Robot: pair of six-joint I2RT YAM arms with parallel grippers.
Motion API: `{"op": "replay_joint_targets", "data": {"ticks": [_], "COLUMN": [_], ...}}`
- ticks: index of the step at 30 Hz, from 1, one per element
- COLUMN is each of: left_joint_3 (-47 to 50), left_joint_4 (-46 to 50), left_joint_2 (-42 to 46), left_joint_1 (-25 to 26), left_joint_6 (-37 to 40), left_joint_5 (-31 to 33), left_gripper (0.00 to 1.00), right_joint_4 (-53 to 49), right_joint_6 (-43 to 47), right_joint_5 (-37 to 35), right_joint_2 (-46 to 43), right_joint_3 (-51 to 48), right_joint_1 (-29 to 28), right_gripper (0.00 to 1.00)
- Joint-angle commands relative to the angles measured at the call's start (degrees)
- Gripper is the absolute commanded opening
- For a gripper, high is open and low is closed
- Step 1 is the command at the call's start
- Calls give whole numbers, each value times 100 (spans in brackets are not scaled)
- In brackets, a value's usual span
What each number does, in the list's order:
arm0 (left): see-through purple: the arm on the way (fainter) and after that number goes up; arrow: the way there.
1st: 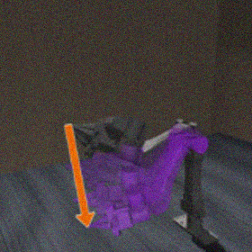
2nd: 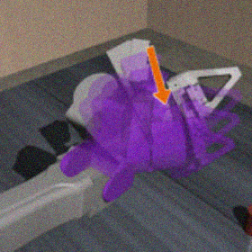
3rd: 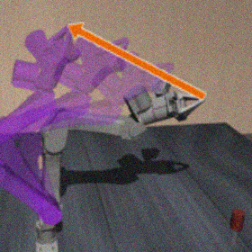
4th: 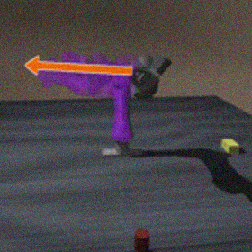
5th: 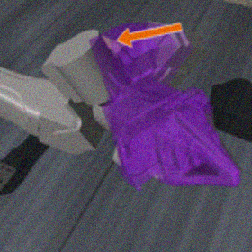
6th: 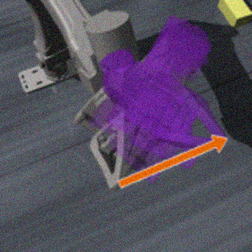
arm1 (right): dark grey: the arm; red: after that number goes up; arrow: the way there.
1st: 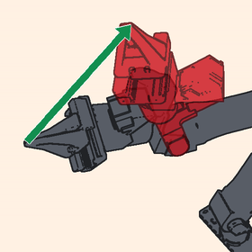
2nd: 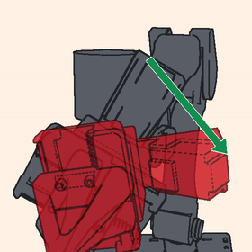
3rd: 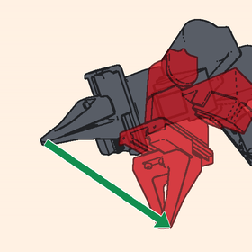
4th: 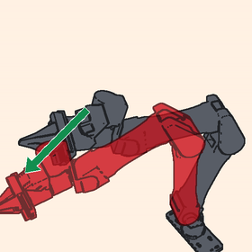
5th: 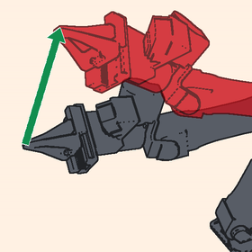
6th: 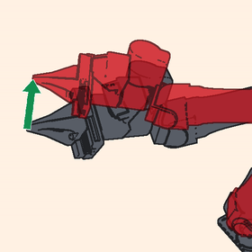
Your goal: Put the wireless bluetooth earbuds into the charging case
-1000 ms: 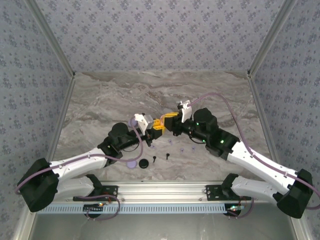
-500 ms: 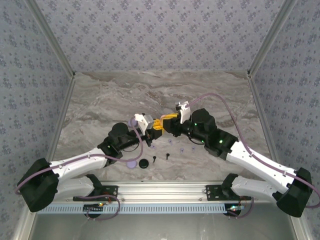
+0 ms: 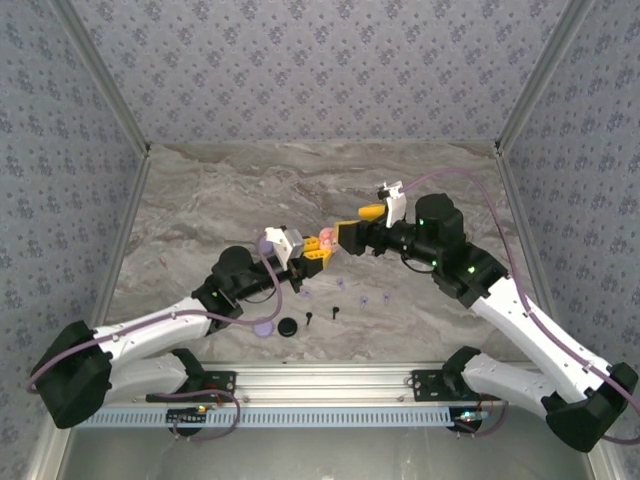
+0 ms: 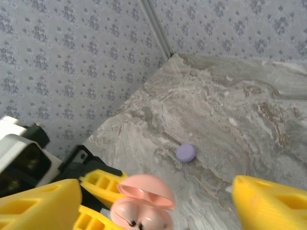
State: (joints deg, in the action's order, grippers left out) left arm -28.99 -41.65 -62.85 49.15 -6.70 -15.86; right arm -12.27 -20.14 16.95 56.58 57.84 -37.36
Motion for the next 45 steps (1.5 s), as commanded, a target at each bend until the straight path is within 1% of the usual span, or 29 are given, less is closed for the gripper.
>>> {"op": "replay_joint_targets", "data": {"ticks": [1, 3, 7, 15, 20, 25, 28, 30, 33, 35, 36, 38, 40, 42, 45], "left_joint_3": [-10, -10, -17, -27, -18, -15, -27, -32, -98, -211, -303, -433, -508, -694, -1188], "left_joint_4": [-274, -274, -249, -162, -133, -131, -124, -95, 119, 396, 593, 792, 853, 1064, 1680], "left_joint_2": [158, 159, 158, 168, 168, 150, 144, 141, 130, 48, -24, -219, -475, -841, -1483], "left_joint_1": [34, 40, 34, 35, 40, 39, 36, 35, 38, 4, -67, -300, -599, -898, -1174], "left_joint_6": [-29, -26, -27, 2, 17, 23, 28, 17, -28, -92, -180, -434, -757, -992, -992], "left_joint_5": [-152, -151, -157, -102, -32, -23, -2, 33, 258, 483, 554, 516, 419, 347, 363], "left_gripper": [0, 0, 0, 0, 0, 0, 0, 0, 0, 0, 0, 0, 0, 0, 0], "right_joint_4": [-220, -117, 193, 500, 379, 188, -64, -332, -974, -1395, -1550, -1777, -1910, -2010, -2109], "right_joint_6": [-66, -114, -210, -192, -157, -113, -24, 32, 76, 46, 51, -57, -158, -199, -242], "right_joint_5": [1140, 1411, 1723, 2055, 2020, 1681, 1381, 1022, -136, -1031, -1436, -1986, -2234, -2266, -2275], "right_joint_2": [304, 495, 677, 471, 136, -49, -42, -55, -117, -234, -301, -445, -549, -624, -691], "right_joint_3": [52, 51, 43, -57, -260, -472, -443, -355, -173, -124, -144, -235, -355, -488, -660], "right_joint_1": [61, 38, -43, -78, -86, -93, -78, -56, -43, -20, -19, -4, 29, 76, 137], "right_gripper": [94, 97, 97, 87, 80, 80, 82, 84, 89, 94, 95, 100, 100, 100, 100]}}
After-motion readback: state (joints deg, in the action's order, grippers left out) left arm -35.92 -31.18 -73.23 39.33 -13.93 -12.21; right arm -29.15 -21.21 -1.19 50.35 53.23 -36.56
